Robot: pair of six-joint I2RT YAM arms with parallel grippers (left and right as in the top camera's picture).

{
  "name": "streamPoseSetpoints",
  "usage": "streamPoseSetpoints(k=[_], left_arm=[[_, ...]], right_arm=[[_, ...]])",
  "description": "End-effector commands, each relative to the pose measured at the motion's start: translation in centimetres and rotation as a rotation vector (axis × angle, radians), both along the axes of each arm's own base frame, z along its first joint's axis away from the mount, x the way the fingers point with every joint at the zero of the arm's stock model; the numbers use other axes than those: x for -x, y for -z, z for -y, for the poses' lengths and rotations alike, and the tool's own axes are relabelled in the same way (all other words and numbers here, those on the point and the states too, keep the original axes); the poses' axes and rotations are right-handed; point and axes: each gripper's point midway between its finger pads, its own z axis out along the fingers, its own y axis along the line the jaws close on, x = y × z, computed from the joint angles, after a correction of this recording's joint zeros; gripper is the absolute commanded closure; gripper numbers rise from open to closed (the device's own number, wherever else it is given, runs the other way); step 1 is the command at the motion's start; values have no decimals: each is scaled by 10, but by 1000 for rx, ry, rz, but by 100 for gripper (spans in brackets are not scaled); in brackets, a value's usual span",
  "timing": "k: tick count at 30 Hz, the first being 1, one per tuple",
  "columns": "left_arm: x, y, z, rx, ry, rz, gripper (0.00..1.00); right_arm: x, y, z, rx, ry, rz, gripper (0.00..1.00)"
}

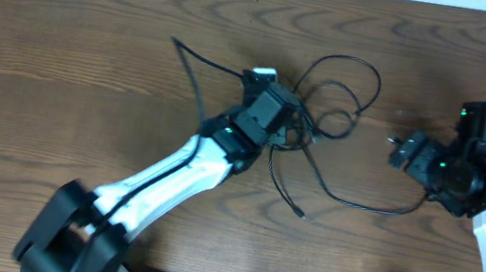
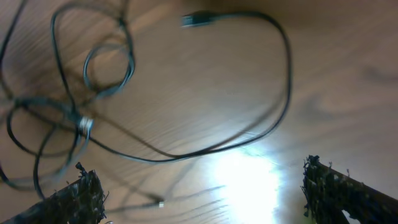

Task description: Untangle cables

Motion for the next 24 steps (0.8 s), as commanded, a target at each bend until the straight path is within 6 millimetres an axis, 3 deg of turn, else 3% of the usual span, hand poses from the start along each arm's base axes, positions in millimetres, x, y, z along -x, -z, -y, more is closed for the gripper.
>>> streamPoseSetpoints(k=[1,6,10,17,24], left_arm=[[-2,-34,-16,6,-25,71,92],[3,-65,-21,50,-28,122,92],[10,-83,-20,96,-5,142,92],[15,-80,-24,82,-7,121,92],[15,-80,-23,84,-7,121,92]], right_arm=[[-7,0,-37,-36,-246,42,1],[-10,16,-76,-57,-434,61,1],[-11,48,-107,-90,-552,72,1],[-20,93,-151,-159,-800,231,1],[-14,112,-185,-265,-942,298,1]])
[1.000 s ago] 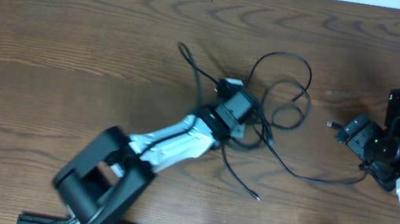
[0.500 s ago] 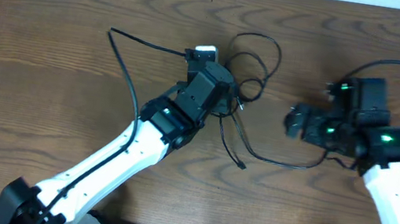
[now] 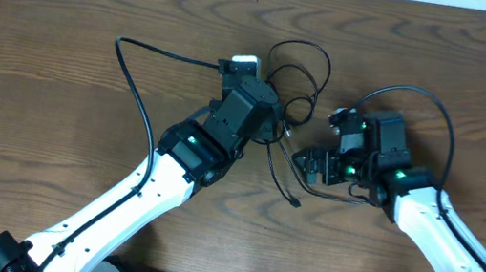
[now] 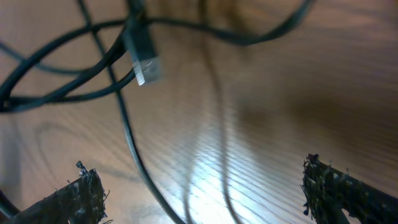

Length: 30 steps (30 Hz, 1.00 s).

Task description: Untangle cables

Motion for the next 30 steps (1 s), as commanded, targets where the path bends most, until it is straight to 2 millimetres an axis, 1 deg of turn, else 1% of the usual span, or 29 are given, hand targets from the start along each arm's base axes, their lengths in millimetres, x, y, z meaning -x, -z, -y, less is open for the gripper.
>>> streamPoseSetpoints(k=[1,3,5,6,7,8,10,11,12,13,15,17,19,20,23,24,26,27,30], left_arm=[[0,-4,-2,4,-2,11,92],[1,-4,1,21,4,2,92],[1,-4,1,25,6,-1,92],[2,-4,2,28,10,-3,92],[2,-4,3,32,15,-5,92],[3,-3,5,38,23,-10,92],[5,-3,8,47,36,-18,92],[5,-3,9,53,44,-22,92],[6,-2,10,54,48,-24,92],[5,-3,9,52,44,-22,92],[2,-2,3,44,24,-19,92],[-1,-1,-6,35,-2,-22,92],[-7,1,-22,17,-49,-28,92],[-9,3,-30,10,-72,-35,92],[-16,4,-54,3,-132,-46,92],[-18,4,-64,3,-158,-48,92],[-23,2,-81,5,-201,-47,92],[-24,0,-91,6,-226,-45,92],[-27,-6,-117,12,-294,-37,92]], right_arm=[[17,12,-26,-41,-141,-11,1],[20,20,-35,-44,-171,-21,1],[21,22,-44,-48,-197,-11,1],[21,22,-53,-55,-220,10,5],[21,22,-57,-56,-229,26,14],[17,23,-60,-41,-225,48,30],[8,27,-57,-1,-167,66,52],[4,28,-54,18,-123,67,65],[-2,29,-51,23,-65,61,88],[-3,28,-49,22,-61,60,99],[-3,29,-45,19,-41,39,99],[-1,30,-35,34,-18,13,99],[2,30,-17,72,27,-20,99],[3,31,-3,107,64,-39,99],[6,30,51,244,242,-86,99],[7,28,79,306,350,-99,99],[10,20,116,379,490,-103,99],[13,13,136,408,559,-98,99],[17,-5,171,412,675,-82,99]])
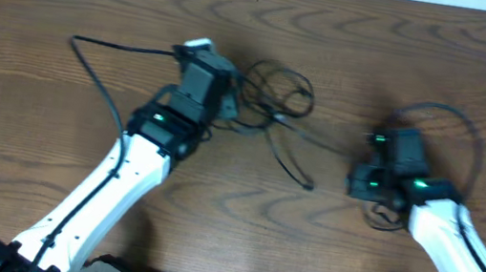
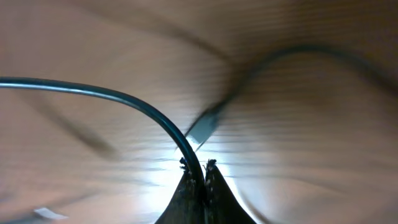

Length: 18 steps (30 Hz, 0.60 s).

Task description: Untangle cables

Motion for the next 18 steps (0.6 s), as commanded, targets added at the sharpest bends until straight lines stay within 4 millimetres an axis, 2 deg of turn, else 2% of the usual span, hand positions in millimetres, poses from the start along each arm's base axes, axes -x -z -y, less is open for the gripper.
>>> streamPoseSetpoints(k=[1,3,5,9,12,17,18], left_arm=[[-3,-19,-35,-3,-95,46,92],[-1,-22,-52,-4,-136,45,92],[1,-24,-66,-13,-167,40,92],[10,-16,-90,-28,-223,-11,92],[22,-5,-90,-33,-215,-79,92],[39,8,-88,-38,-193,-170,92],[45,13,-80,-22,-137,-207,92]], right_arm=[[-4,-24,57,108,211,84,99],[-3,-36,75,106,269,123,99],[-3,-46,79,67,294,154,99],[-10,-60,60,-51,203,212,99],[-21,-71,43,-125,126,273,99],[-54,-106,57,-161,257,445,99],[-68,-124,62,-195,294,533,99]])
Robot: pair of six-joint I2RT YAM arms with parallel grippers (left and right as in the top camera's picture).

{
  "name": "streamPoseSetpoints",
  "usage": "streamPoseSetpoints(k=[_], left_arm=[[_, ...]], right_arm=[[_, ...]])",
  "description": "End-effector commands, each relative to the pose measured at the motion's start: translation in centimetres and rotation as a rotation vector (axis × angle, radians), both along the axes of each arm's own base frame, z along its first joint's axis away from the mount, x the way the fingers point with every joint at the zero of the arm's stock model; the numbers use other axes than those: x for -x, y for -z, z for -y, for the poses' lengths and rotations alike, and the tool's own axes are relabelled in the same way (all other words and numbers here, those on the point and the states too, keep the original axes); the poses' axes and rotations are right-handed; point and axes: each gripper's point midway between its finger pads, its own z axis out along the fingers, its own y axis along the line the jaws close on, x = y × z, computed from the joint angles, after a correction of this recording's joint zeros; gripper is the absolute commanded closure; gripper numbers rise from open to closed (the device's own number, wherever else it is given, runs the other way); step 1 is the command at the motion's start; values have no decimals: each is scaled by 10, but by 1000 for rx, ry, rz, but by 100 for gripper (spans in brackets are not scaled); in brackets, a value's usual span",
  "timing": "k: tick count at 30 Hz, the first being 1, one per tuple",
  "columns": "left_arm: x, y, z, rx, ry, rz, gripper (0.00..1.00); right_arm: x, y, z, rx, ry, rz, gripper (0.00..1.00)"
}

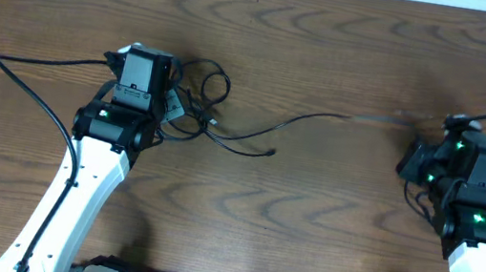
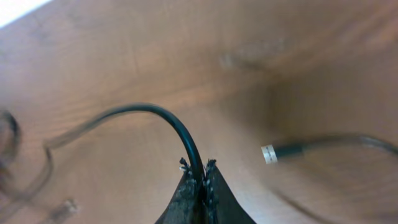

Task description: Untangle cables

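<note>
A tangle of thin black cables (image 1: 192,101) lies at the centre left of the wooden table, beside my left gripper (image 1: 167,102). The gripper's fingers are tucked under the wrist and appear shut on the tangle. One strand (image 1: 323,119) runs from the tangle to the right, to my right gripper (image 1: 415,164). In the right wrist view that gripper (image 2: 198,165) is shut on a black cable (image 2: 158,112), which arches up and away to the left. A silver-tipped plug (image 2: 280,151) lies on the table to its right.
A loose cable end (image 1: 3,63) trails far left of the left arm. Another cable loop arcs behind the right arm. Part of a white ring shows at the right edge. A black rail runs along the table's front edge.
My left gripper is further left, and the tangle with it. My right gripper is further right, still shut on its cable. The strand between them now lies longer and straighter.
At first my left gripper was at the tangle mid-table and my right stood open far to the right. The right then stood open beside the tangle. Later it was shut on a cable, right of the tangle. Now both grippers are far apart and a strand spans the gap.
</note>
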Motion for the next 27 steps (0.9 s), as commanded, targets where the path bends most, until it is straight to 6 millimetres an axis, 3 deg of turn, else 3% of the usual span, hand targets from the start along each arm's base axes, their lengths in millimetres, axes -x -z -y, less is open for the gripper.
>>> streamPoseSetpoints(k=[1,7,12,17,21,24,27], left_arm=[[12,6,16,47,114,-58,92],[22,7,53,147,357,-88,92],[22,11,49,132,345,-102,92],[21,21,44,102,324,-135,92],[20,32,46,111,328,-172,92],[21,37,48,120,332,-190,92],[21,37,52,141,344,-190,92]], right_arm=[[-27,-44,9,-86,88,182,99],[-54,-127,9,-129,12,474,99],[-59,-202,36,-90,51,659,99],[-52,-258,47,-68,39,772,99],[-48,-269,30,-99,-63,786,99],[-46,-254,12,-152,-150,722,99],[-46,-240,8,-186,-148,659,99]])
